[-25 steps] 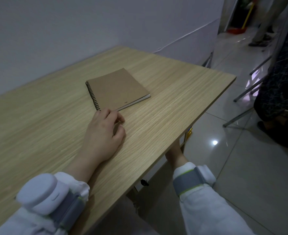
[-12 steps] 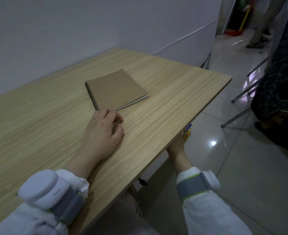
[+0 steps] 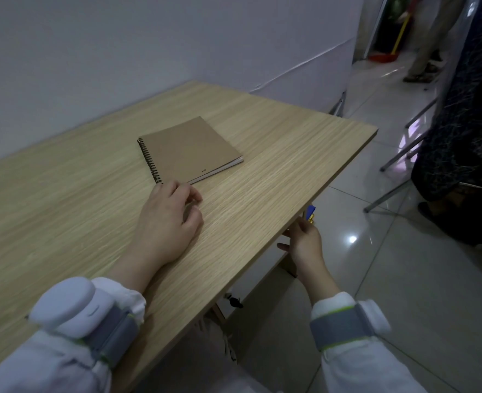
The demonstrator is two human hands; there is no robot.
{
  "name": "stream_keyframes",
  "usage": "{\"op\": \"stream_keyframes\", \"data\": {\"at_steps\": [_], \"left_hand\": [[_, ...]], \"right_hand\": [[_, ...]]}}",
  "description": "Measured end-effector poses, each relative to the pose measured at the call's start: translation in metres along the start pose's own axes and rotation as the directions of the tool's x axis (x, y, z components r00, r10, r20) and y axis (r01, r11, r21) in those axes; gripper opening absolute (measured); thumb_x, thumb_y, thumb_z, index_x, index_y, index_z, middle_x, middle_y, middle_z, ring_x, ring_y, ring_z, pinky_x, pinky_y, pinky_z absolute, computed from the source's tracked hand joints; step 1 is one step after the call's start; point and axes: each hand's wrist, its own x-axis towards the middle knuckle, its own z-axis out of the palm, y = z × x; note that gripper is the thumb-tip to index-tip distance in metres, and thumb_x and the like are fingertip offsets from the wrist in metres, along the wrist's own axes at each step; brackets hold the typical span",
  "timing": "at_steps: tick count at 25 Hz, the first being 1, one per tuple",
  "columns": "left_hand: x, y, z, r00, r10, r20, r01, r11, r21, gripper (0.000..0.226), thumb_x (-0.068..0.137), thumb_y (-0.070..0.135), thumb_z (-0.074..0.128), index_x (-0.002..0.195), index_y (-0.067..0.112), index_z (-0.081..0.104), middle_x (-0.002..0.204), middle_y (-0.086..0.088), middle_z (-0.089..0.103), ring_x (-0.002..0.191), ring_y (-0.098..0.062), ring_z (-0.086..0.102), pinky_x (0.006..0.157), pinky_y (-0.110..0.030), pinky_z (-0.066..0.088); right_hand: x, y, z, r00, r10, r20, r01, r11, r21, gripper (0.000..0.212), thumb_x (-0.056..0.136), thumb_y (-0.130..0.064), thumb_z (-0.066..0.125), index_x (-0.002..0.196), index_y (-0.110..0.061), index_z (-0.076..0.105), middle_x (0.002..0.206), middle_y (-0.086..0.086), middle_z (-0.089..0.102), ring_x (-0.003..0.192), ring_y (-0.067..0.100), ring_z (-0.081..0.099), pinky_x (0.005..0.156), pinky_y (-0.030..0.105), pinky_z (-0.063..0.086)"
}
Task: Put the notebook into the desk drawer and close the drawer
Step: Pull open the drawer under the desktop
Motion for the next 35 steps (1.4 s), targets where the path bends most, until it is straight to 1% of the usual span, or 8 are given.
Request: {"op": "stream_keyframes", "data": {"at_steps": [4,6,9,14,18,24,29,35], "left_hand": [[0.000,0.001,0.000,1.000,0.008,0.001,-0.008,1.000,0.002,0.016,0.082,0.012,0.052,0.096,0.008,0.059,0.100,-0.011,0.056,0.098,-0.026,0.046,0.082,-0.034,0.036],[0.000,0.001,0.000,1.000,0.003,0.003,-0.003,1.000,0.003,0.016,0.082,0.012,0.052,0.097,0.008,0.059,0.101,-0.012,0.056,0.098,-0.026,0.046,0.082,-0.033,0.035],[-0.001,0.001,0.000,1.000,-0.006,0.004,0.006,1.000,0.003,0.017,0.082,0.012,0.052,0.098,0.008,0.059,0.101,-0.012,0.056,0.099,-0.027,0.045,0.083,-0.033,0.034],[-0.002,0.001,-0.002,1.000,0.001,0.013,-0.001,1.000,0.018,0.018,0.083,0.014,0.051,0.099,0.009,0.058,0.102,-0.012,0.055,0.098,-0.026,0.044,0.080,-0.033,0.034],[-0.002,0.001,-0.002,1.000,0.001,0.010,-0.001,1.000,0.017,0.019,0.083,0.014,0.051,0.100,0.009,0.058,0.103,-0.012,0.055,0.098,-0.026,0.044,0.080,-0.035,0.035],[-0.002,0.001,-0.002,1.000,0.000,0.026,0.000,1.000,0.008,0.020,0.084,0.015,0.050,0.101,0.009,0.058,0.105,-0.013,0.055,0.100,-0.028,0.045,0.083,-0.039,0.038],[-0.002,0.002,-0.003,1.000,0.001,0.031,-0.001,1.000,0.010,0.020,0.084,0.015,0.050,0.101,0.009,0.058,0.104,-0.012,0.055,0.098,-0.027,0.045,0.083,-0.039,0.038],[-0.002,0.001,-0.001,1.000,-0.011,0.021,0.011,1.000,0.001,0.019,0.083,0.014,0.051,0.099,0.009,0.058,0.103,-0.014,0.055,0.099,-0.030,0.044,0.084,-0.039,0.037]], "right_hand": [[-0.002,0.000,-0.007,0.998,0.064,0.015,-0.064,0.995,0.082,0.026,0.093,-0.026,0.044,0.100,-0.006,0.058,0.086,0.006,0.059,0.088,0.025,0.061,0.065,0.035,0.054],[-0.005,0.000,-0.013,0.998,0.066,0.017,-0.068,0.993,0.099,0.022,0.092,-0.028,0.045,0.091,-0.011,0.059,0.083,0.001,0.057,0.085,0.023,0.062,0.063,0.033,0.053],[-0.010,-0.002,-0.021,0.998,0.067,0.021,-0.069,0.990,0.121,0.021,0.092,-0.030,0.047,0.081,-0.017,0.059,0.083,0.001,0.057,0.084,0.023,0.061,0.067,0.035,0.054],[-0.021,-0.002,-0.042,1.000,0.027,0.005,-0.027,1.000,-0.002,0.028,0.091,-0.034,0.047,0.086,-0.010,0.062,0.083,0.003,0.059,0.080,0.018,0.060,0.069,0.033,0.052],[-0.028,-0.002,-0.056,0.999,0.024,-0.034,-0.025,1.000,-0.007,0.030,0.091,-0.032,0.048,0.072,-0.011,0.059,0.074,0.003,0.057,0.075,0.020,0.060,0.066,0.031,0.050],[-0.035,0.003,-0.074,0.983,0.075,-0.165,-0.061,0.995,0.085,0.026,0.089,-0.027,0.052,0.070,-0.010,0.061,0.073,0.008,0.059,0.076,0.030,0.060,0.063,0.034,0.049],[-0.045,0.015,-0.093,0.959,0.106,-0.262,-0.067,0.986,0.153,0.028,0.087,-0.021,0.053,0.064,-0.012,0.065,0.061,0.005,0.064,0.066,0.027,0.062,0.059,0.035,0.050],[-0.052,0.029,-0.111,0.946,0.114,-0.305,-0.063,0.983,0.173,0.024,0.085,-0.019,0.053,0.068,-0.007,0.065,0.068,0.012,0.060,0.063,0.025,0.059,0.059,0.032,0.052]]}}
